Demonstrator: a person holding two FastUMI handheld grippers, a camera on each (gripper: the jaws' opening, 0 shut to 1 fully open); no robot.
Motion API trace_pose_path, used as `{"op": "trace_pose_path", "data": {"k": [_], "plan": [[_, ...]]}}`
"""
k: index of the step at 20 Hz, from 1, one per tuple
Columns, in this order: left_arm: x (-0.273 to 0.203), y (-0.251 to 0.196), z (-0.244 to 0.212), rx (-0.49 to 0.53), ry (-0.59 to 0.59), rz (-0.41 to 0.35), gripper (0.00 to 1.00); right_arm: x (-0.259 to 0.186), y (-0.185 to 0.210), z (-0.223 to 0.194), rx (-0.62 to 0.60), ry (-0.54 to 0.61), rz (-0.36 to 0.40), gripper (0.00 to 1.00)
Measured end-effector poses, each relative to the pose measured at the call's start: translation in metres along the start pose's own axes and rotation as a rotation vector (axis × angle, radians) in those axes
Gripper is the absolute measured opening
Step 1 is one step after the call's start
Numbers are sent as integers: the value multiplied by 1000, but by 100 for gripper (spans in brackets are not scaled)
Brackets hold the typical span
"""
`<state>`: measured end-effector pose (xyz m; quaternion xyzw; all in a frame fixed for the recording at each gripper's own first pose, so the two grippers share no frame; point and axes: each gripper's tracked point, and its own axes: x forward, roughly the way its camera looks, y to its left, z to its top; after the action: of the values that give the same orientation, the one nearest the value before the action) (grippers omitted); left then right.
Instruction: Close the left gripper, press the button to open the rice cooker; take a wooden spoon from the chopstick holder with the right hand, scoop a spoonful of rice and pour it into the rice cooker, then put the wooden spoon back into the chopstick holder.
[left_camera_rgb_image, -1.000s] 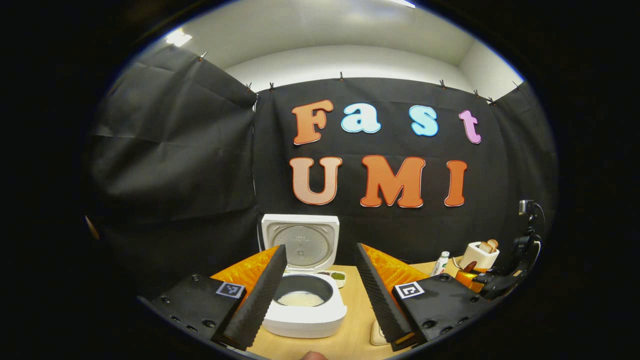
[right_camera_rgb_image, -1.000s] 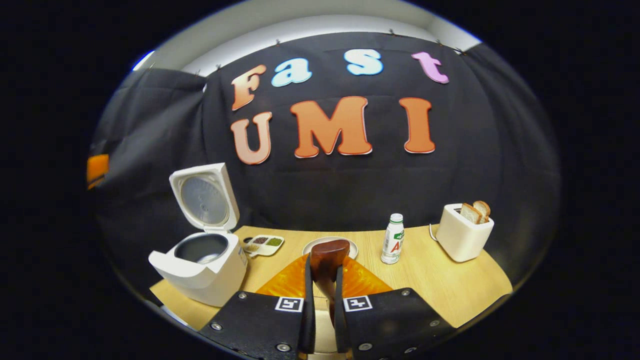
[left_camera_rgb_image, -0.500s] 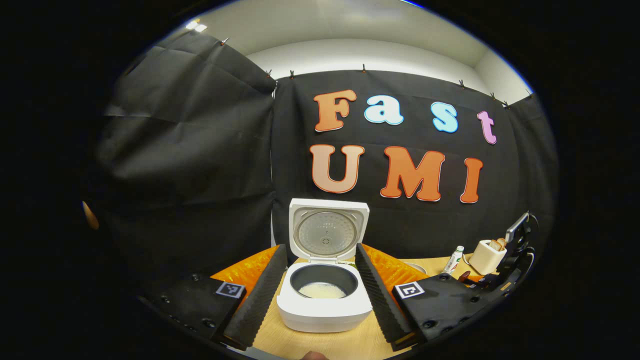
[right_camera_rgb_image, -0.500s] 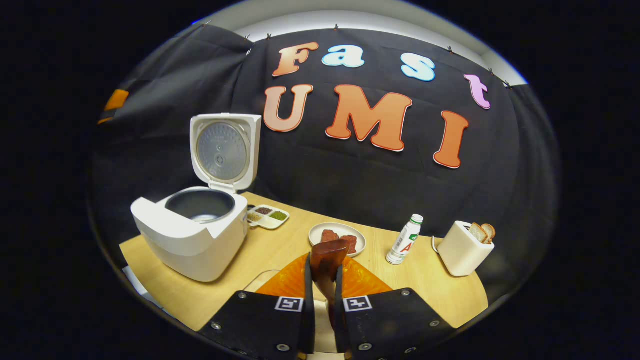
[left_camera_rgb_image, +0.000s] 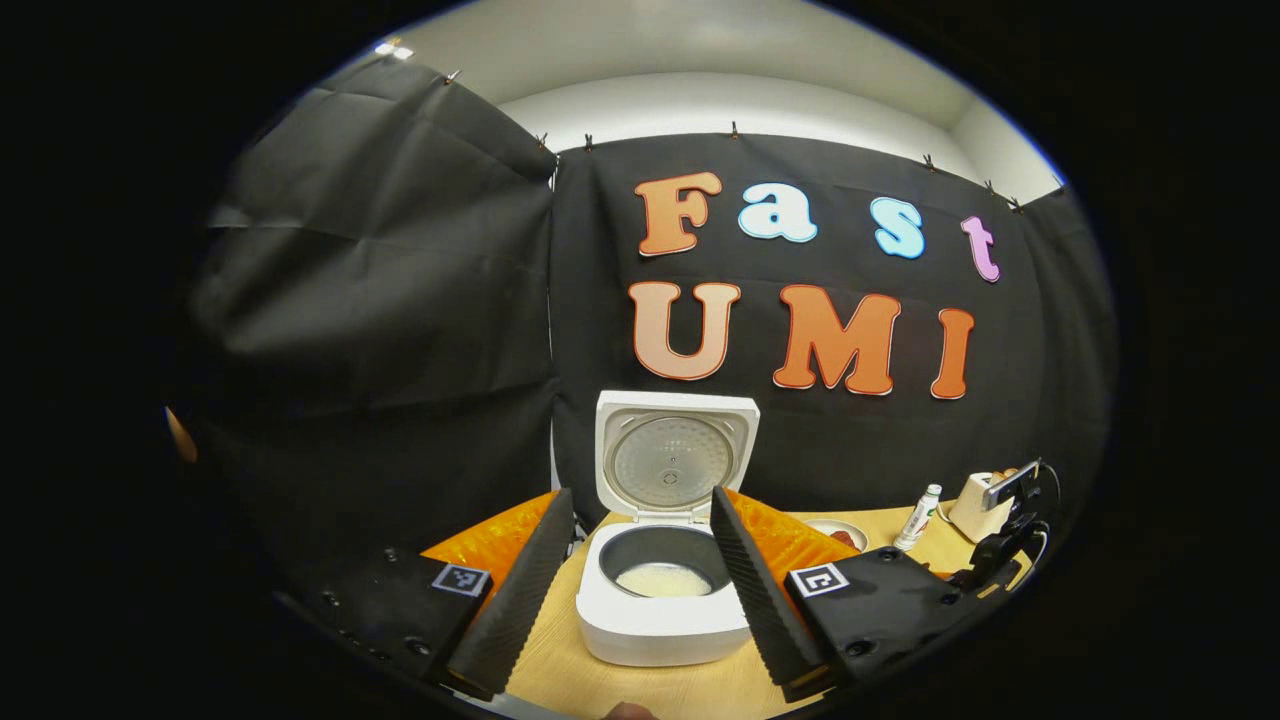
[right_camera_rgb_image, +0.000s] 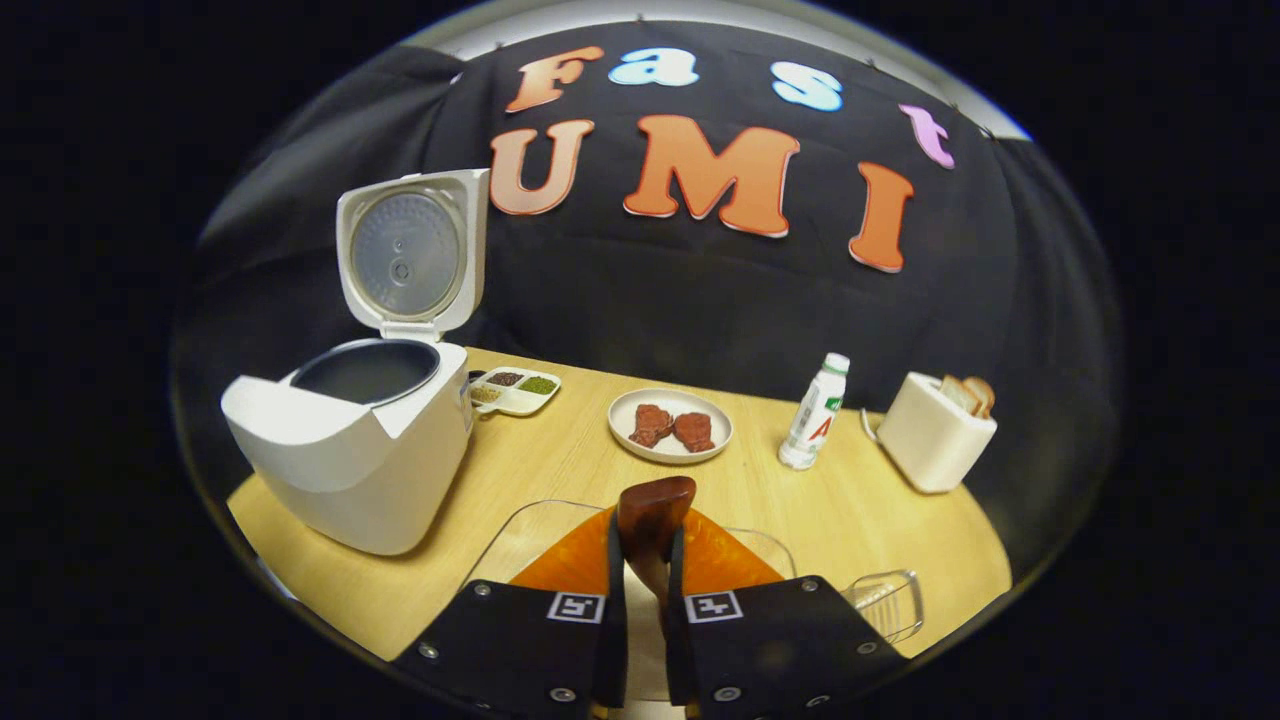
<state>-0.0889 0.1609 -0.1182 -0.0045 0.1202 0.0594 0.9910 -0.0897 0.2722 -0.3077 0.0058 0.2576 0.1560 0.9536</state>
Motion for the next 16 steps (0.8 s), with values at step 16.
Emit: {"op": "trace_pose_path", "data": {"k": [16], "plan": [[22,-24,-10,72,44,-105,94,11,-20,-19,894,146,-51,15]]}}
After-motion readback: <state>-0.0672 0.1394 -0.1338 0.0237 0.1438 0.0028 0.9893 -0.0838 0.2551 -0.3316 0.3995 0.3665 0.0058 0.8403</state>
